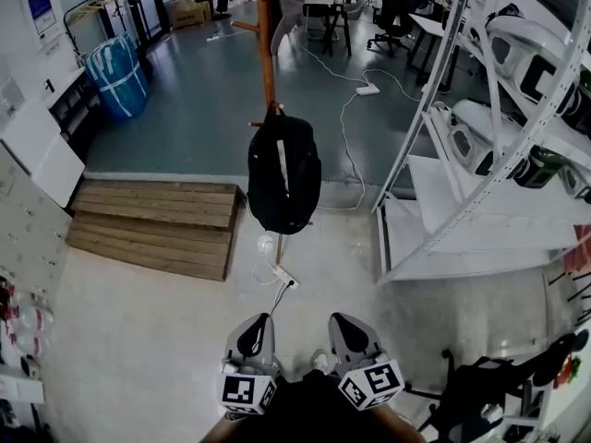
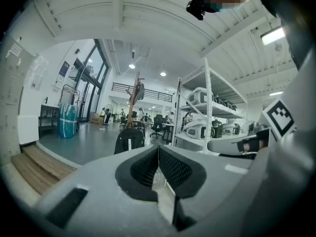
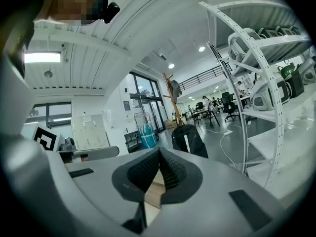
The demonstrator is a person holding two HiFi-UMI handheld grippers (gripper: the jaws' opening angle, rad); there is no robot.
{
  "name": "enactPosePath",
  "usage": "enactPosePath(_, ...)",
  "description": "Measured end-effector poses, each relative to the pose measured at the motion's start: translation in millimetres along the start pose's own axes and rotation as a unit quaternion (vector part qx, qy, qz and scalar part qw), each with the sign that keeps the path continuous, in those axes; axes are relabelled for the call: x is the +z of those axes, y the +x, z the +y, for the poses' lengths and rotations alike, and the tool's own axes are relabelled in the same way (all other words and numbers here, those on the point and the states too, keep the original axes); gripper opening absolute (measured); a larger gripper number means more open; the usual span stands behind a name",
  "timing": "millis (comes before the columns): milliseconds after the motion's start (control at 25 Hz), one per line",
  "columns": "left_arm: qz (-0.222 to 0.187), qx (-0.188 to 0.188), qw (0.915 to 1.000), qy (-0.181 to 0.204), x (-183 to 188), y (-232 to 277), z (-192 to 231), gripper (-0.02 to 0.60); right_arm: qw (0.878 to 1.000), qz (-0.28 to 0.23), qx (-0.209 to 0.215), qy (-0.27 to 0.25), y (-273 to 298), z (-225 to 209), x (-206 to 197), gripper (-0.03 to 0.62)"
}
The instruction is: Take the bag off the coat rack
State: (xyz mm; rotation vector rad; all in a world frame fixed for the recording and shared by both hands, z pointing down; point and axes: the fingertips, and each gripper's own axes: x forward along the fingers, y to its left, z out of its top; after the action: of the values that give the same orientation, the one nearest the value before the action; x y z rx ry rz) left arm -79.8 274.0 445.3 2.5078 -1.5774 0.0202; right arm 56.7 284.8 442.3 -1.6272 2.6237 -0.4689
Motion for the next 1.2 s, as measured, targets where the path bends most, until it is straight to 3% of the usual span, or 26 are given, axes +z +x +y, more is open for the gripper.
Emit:
enactPosePath(640, -0.001, 0.048, 0.9988, -0.006, -7.7, -0.9, -50.4, 0.017, 0.999, 0.013, 0.044, -0.002, -25.8, -44.8, -1.9, 0.012)
enactPosePath(1200, 0.009, 0.052, 0.9985, -0.016, -16.4, 48.2, -38.5, 0.017, 0.999, 0.022, 0.045, 0.004, 11.2, -75.0, 2.2, 0.012)
